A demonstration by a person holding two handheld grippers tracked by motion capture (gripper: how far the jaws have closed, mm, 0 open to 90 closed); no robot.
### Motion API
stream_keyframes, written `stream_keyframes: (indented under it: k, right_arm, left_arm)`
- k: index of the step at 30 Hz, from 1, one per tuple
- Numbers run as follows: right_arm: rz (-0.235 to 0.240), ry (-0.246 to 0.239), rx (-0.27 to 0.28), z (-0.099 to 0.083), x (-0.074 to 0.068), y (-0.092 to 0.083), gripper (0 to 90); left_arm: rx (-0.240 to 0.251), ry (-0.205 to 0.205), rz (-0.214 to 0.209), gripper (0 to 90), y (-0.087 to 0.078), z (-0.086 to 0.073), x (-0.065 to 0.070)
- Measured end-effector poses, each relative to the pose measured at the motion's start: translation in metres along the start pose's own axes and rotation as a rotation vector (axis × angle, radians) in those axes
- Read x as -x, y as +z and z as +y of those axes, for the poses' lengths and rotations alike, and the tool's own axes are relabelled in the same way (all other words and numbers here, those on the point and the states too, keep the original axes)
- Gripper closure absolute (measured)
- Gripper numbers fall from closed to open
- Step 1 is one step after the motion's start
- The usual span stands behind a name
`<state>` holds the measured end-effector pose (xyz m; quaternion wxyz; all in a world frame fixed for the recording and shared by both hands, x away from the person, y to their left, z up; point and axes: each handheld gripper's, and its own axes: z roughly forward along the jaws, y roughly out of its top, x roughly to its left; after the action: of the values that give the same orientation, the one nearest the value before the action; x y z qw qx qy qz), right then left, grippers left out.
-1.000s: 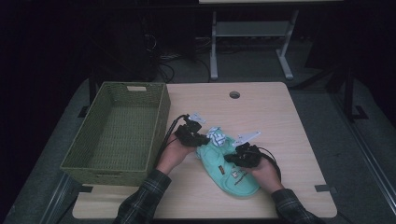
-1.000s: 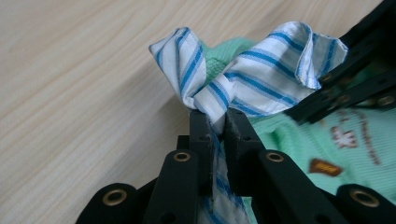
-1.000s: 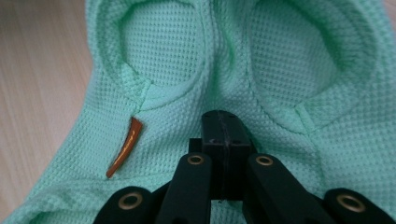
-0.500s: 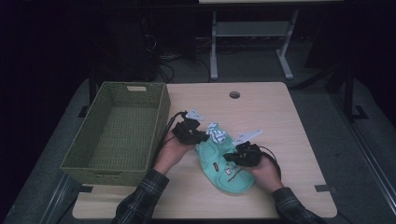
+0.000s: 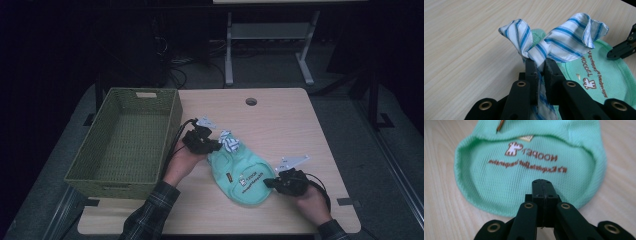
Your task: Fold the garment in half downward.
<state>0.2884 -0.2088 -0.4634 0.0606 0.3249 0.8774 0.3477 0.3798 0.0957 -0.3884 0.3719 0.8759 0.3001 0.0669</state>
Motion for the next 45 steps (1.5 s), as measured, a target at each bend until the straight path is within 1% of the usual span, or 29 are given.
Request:
stream_keyframes:
  k: [1,7,11,12,13,14,16,18,19,21,22,23,24,25,26,29,31,32,33,34,35,36,39,41,42,43,44,45]
  right_arm:
    - [0.001,-0.002,-0.009,-0.001,0.000,0.001,89.9]
    - [0.005,-0.008,-0.003,0.003,-0.002,0.005,89.9]
    - [0.005,-0.010,-0.006,0.010,0.001,0.011,89.9]
    - [0.006,-0.016,-0.003,0.014,0.002,0.015,89.9]
    - [0.010,-0.013,0.001,0.015,0.003,0.016,89.9]
    - [0.012,-0.022,0.006,0.017,0.005,0.018,89.9]
    - [0.009,-0.014,0.006,0.020,0.006,0.020,89.9]
    - [0.010,-0.016,0.005,0.021,0.007,0.021,90.0]
    - [0.009,-0.017,0.005,0.022,0.007,0.022,89.9]
    - [0.009,-0.021,0.008,0.023,0.008,0.023,89.9]
    - [0.009,-0.021,0.008,0.023,0.008,0.023,89.9]
    - [0.009,-0.021,0.008,0.023,0.008,0.023,89.9]
    - [0.009,-0.016,0.003,0.023,0.008,0.022,89.9]
    - [0.010,-0.015,0.004,0.023,0.008,0.022,89.9]
    - [0.010,-0.015,0.004,0.023,0.008,0.022,89.9]
    - [0.009,-0.017,0.012,0.022,0.010,0.021,89.9]
    - [0.006,-0.014,0.014,0.021,0.010,0.020,89.9]
    - [0.008,-0.008,0.025,0.021,0.012,0.018,89.9]
    - [0.007,-0.001,0.034,0.020,0.013,0.016,89.9]
    - [-0.003,0.012,0.051,0.019,0.017,0.009,89.9]
    - [-0.003,0.012,0.051,0.019,0.017,0.009,89.9]
    - [-0.008,0.023,0.067,0.017,0.021,0.004,89.9]
    - [-0.014,0.040,0.071,0.015,0.025,0.000,89.9]
    - [-0.015,0.040,0.069,0.014,0.026,-0.001,89.9]
    - [-0.017,0.039,0.068,0.014,0.026,-0.001,89.8]
    - [-0.021,0.041,0.072,0.013,0.028,-0.003,89.8]
    - [-0.019,0.046,0.072,0.013,0.028,-0.003,89.8]
    - [-0.023,0.047,0.074,0.012,0.029,-0.004,89.8]
  left_arm:
    - [-0.001,0.000,0.002,82.0,0.000,0.000,0.000]
    - [0.007,0.002,0.008,81.9,-0.002,0.001,0.001]
    - [0.021,0.001,0.012,81.9,-0.005,0.003,0.002]
    - [0.021,0.006,0.010,81.9,-0.006,0.003,0.002]
    - [0.027,0.003,0.009,81.9,-0.007,0.004,0.003]
    - [0.028,0.009,0.009,81.9,-0.008,0.005,0.004]
    - [0.035,0.028,0.006,81.8,-0.008,0.008,0.008]
    - [0.039,0.028,0.004,81.8,-0.007,0.009,0.010]
    - [0.031,0.033,0.000,81.8,-0.006,0.010,0.012]
    - [0.030,0.042,-0.009,81.7,-0.003,0.011,0.016]
    - [0.022,0.063,-0.014,81.7,0.000,0.012,0.021]
    - [0.022,0.063,-0.014,81.6,0.000,0.012,0.021]
    - [0.015,0.075,-0.020,81.6,0.002,0.013,0.028]
    - [0.015,0.075,-0.020,81.6,0.002,0.013,0.028]
    - [0.010,0.089,-0.024,81.6,0.004,0.014,0.030]
    - [-0.009,0.112,-0.036,81.5,0.012,0.015,0.041]
    - [-0.014,0.118,-0.038,81.4,0.014,0.015,0.043]
    - [-0.020,0.124,-0.043,81.3,0.017,0.014,0.045]
    - [-0.029,0.127,-0.047,81.2,0.019,0.014,0.046]
    - [-0.032,0.128,-0.050,81.0,0.021,0.013,0.048]
    - [-0.032,0.124,-0.055,81.0,0.024,0.012,0.050]
    - [-0.043,0.133,-0.066,80.3,0.029,0.012,0.054]
    - [-0.059,0.150,-0.077,79.6,0.034,0.012,0.059]
    - [-0.064,0.149,-0.081,79.1,0.035,0.011,0.061]
    - [-0.063,0.142,-0.089,78.3,0.037,0.011,0.062]
    - [-0.075,0.146,-0.110,75.5,0.040,0.010,0.063]
    - [-0.083,0.152,-0.117,73.9,0.041,0.010,0.064]
    - [-0.081,0.150,-0.124,72.2,0.042,0.010,0.065]
